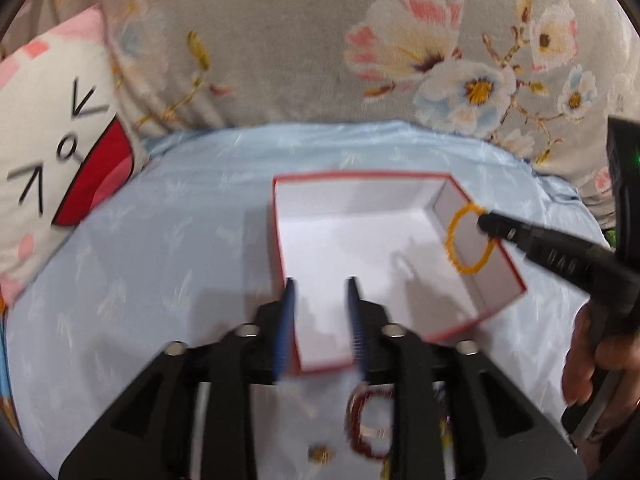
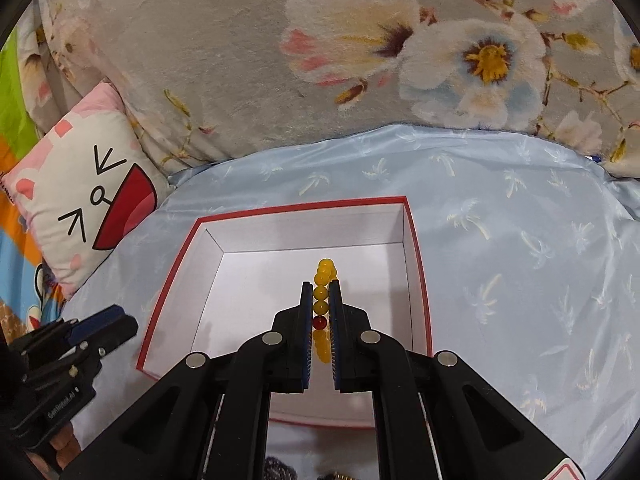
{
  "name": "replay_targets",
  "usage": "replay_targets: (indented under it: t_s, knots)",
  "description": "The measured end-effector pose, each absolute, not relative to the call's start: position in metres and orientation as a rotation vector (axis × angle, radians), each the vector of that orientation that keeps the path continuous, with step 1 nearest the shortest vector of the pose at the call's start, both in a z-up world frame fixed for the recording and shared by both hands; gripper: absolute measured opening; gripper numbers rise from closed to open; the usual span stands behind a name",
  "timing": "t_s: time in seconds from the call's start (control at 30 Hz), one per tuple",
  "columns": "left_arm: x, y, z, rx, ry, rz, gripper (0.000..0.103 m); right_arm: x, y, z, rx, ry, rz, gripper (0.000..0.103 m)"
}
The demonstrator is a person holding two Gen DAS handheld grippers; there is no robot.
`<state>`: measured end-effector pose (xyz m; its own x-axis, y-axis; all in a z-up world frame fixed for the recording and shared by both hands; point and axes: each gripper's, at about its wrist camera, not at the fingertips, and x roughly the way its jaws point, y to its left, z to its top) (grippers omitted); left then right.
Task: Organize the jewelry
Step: 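Lower both bracelets into the red box and open both grippers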
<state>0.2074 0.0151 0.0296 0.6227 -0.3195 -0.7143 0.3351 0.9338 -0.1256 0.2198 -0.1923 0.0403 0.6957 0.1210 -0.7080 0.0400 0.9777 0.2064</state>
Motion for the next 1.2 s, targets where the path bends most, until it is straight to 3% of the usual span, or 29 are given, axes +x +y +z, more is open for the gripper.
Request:
replay_targets:
  t_s: [0.03, 0.07, 0.3, 0.43, 0.5, 0.57, 0.67, 0.97, 1.2]
  knots:
    - [0.2, 0.017, 0.023, 0.015, 0.832, -0.375, 0.046, 0.212, -0.191, 0.04, 0.218, 0.803, 0.051, 0.007]
    - [0.192, 0.017, 0.014, 0.016, 0.853, -0.377, 0.047, 0.207, -0.19, 0.04, 0.223, 0.805, 0.057, 0.007]
    - [0.164, 0.0, -0.037, 0.033, 0.997, -0.391, 0.047, 0.183, -0.185, 0.044, 0.226, 0.801, 0.064, 0.007]
    - [0.158, -0.005, -0.046, 0.049, 1.015, -0.388, 0.041, 0.178, -0.188, 0.047, 0.222, 0.795, 0.057, 0.007]
    - [0.157, -0.007, -0.046, 0.056, 1.015, -0.396, 0.032, 0.177, -0.189, 0.047, 0.223, 0.798, 0.057, 0.007]
    - [0.158, -0.007, -0.046, 0.049, 1.024, -0.417, 0.012, 0.178, -0.188, 0.046, 0.222, 0.8, 0.059, 0.007]
    - [0.158, -0.006, -0.043, 0.035, 1.027, -0.438, 0.007, 0.18, -0.186, 0.045, 0.221, 0.801, 0.066, 0.007]
    - [0.155, -0.002, 0.019, -0.04, 0.932, -0.526, 0.007, 0.196, -0.188, 0.051, 0.214, 0.789, 0.07, 0.007]
    - [0.204, -0.02, 0.081, -0.023, 0.781, -0.543, 0.007, 0.237, -0.192, 0.059, 0.19, 0.786, 0.08, 0.007]
